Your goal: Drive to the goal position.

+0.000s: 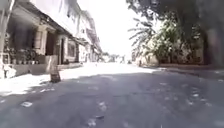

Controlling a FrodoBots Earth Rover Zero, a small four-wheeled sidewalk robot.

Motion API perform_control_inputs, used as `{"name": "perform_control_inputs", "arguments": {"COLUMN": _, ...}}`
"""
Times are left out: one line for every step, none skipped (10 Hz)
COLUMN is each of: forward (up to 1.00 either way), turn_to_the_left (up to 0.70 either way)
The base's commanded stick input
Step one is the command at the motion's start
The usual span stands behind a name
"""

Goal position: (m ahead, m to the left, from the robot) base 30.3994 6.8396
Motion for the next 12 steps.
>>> {"name": "perform_control_inputs", "arguments": {"forward": 0.85, "turn_to_the_left": 0.0}}
{"name": "perform_control_inputs", "arguments": {"forward": 0.85, "turn_to_the_left": 0.0}}
{"name": "perform_control_inputs", "arguments": {"forward": 0.85, "turn_to_the_left": 0.0}}
{"name": "perform_control_inputs", "arguments": {"forward": 0.85, "turn_to_the_left": 0.0}}
{"name": "perform_control_inputs", "arguments": {"forward": 0.85, "turn_to_the_left": 0.0}}
{"name": "perform_control_inputs", "arguments": {"forward": 0.85, "turn_to_the_left": 0.0}}
{"name": "perform_control_inputs", "arguments": {"forward": 0.85, "turn_to_the_left": 0.0}}
{"name": "perform_control_inputs", "arguments": {"forward": 0.85, "turn_to_the_left": 0.0}}
{"name": "perform_control_inputs", "arguments": {"forward": 0.85, "turn_to_the_left": 0.0}}
{"name": "perform_control_inputs", "arguments": {"forward": 0.85, "turn_to_the_left": 0.0}}
{"name": "perform_control_inputs", "arguments": {"forward": 0.85, "turn_to_the_left": 0.0}}
{"name": "perform_control_inputs", "arguments": {"forward": 0.85, "turn_to_the_left": 0.0}}
